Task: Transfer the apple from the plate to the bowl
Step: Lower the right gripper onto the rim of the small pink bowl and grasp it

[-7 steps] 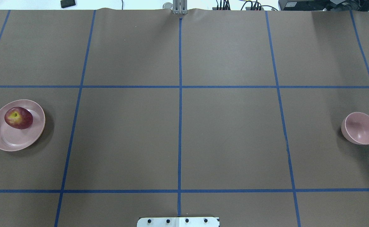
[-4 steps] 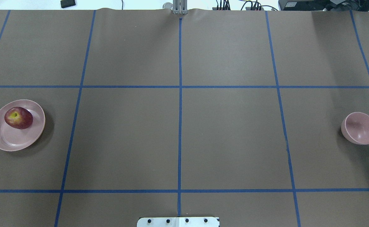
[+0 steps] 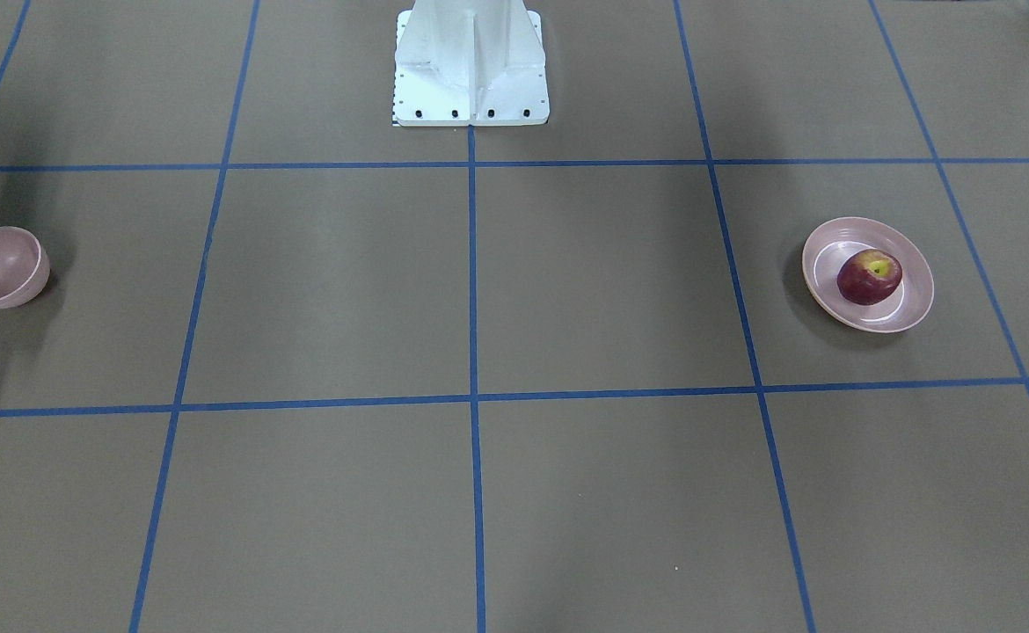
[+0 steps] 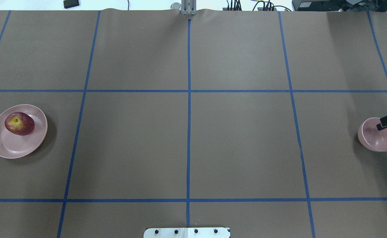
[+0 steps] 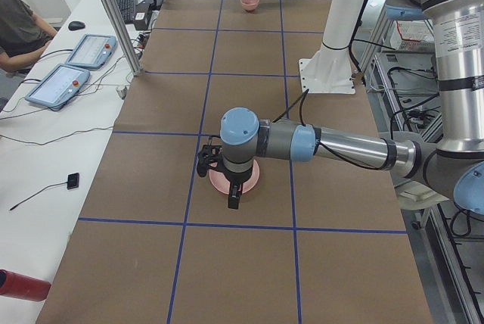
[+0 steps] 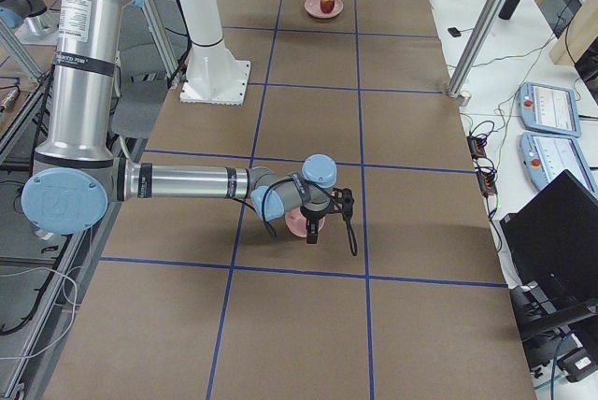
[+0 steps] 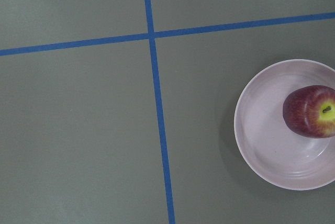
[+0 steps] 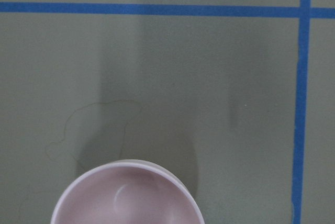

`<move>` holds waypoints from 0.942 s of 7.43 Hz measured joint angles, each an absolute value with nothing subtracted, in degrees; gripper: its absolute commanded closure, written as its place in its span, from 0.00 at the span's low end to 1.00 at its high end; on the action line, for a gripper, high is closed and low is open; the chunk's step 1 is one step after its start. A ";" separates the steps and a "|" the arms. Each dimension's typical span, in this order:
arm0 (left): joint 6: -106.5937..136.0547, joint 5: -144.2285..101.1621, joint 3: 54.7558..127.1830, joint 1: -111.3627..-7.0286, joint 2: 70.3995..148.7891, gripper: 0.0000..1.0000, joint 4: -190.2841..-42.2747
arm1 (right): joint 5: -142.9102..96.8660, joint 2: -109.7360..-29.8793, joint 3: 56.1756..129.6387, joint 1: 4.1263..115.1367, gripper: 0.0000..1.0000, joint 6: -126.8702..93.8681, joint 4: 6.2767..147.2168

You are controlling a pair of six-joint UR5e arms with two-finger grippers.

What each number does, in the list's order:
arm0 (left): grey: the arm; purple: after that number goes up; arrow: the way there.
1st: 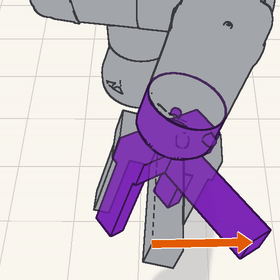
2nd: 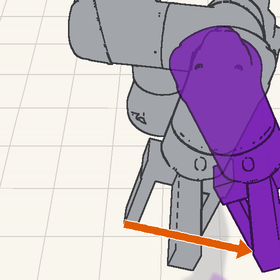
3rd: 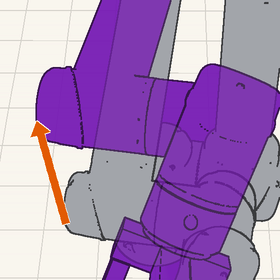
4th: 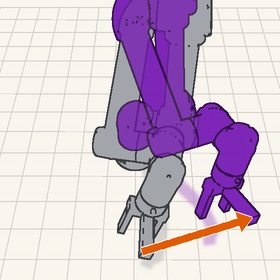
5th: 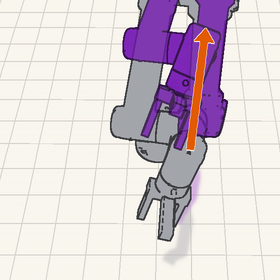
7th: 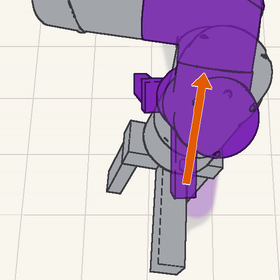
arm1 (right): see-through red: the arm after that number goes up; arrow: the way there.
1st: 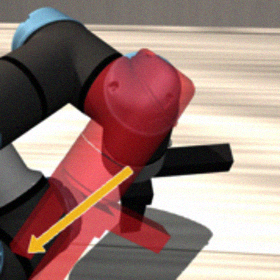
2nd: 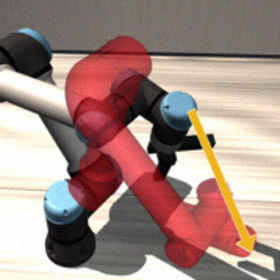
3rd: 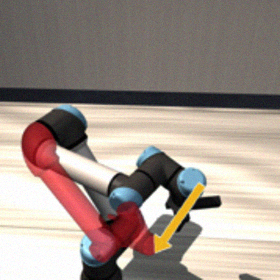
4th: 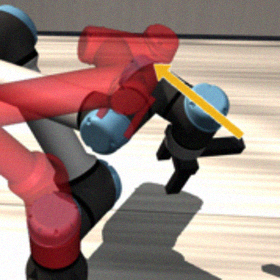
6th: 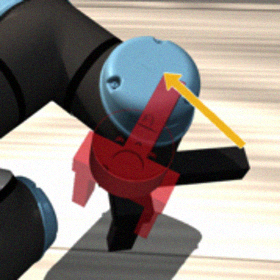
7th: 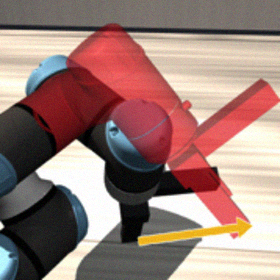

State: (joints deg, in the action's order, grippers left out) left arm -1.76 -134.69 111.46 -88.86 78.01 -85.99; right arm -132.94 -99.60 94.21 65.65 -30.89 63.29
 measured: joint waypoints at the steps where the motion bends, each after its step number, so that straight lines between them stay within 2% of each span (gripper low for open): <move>1: -1.76 -134.61 111.34 -88.86 78.18 0.02 -86.03 | -132.89 -100.08 93.87 65.32 0.00 -31.06 62.99; 2: -1.76 -134.58 111.31 -88.83 78.29 0.02 -86.02 | -132.54 -100.54 93.65 65.19 0.01 -31.10 62.78; 3: -1.72 -134.57 111.25 -88.80 78.39 0.02 -85.99 | -131.65 -101.08 93.41 65.13 0.15 -31.15 61.92; 4: -1.60 -134.56 111.22 -88.79 78.52 0.02 -85.95 | -130.72 -101.54 92.84 65.03 0.38 -31.31 60.33; 5: -1.53 -134.56 111.14 -88.78 78.60 0.02 -85.90 | -130.29 -101.64 91.81 64.88 0.44 -31.48 59.11; 6: -1.57 -134.56 111.05 -88.77 78.63 0.02 -85.88 | -130.25 -101.36 90.66 64.60 0.44 -31.77 58.53; 7: -1.60 -134.56 111.00 -88.77 78.65 0.02 -85.87 | -130.36 -100.96 90.08 64.24 0.94 -32.47 58.30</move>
